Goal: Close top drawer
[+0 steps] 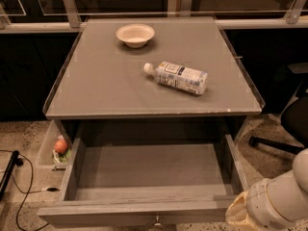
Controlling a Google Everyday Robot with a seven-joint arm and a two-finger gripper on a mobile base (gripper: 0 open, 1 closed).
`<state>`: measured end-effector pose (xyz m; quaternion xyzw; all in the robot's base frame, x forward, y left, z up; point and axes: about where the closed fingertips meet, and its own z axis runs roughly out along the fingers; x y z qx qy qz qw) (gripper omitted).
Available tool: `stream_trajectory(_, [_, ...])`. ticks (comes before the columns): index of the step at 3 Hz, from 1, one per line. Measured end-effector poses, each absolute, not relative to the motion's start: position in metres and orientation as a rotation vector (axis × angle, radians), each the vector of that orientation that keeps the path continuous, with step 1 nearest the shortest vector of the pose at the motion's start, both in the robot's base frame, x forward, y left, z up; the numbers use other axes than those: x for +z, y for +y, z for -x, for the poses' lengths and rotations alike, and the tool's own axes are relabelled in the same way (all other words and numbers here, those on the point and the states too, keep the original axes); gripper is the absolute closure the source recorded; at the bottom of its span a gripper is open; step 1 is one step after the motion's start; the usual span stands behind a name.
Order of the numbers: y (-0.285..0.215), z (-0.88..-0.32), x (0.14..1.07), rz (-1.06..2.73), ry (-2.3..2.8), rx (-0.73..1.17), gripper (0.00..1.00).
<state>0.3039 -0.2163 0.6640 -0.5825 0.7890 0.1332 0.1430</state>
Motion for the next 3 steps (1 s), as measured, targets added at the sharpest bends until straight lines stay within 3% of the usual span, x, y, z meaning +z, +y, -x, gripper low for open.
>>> stream_trajectory(1, [-0.206,-0.306,0.651,1.643,2.204,0.418,1.00])
stream_trajectory(3, [-0.194,-0.318,0.656,1.622,2.135,0.410,0.58])
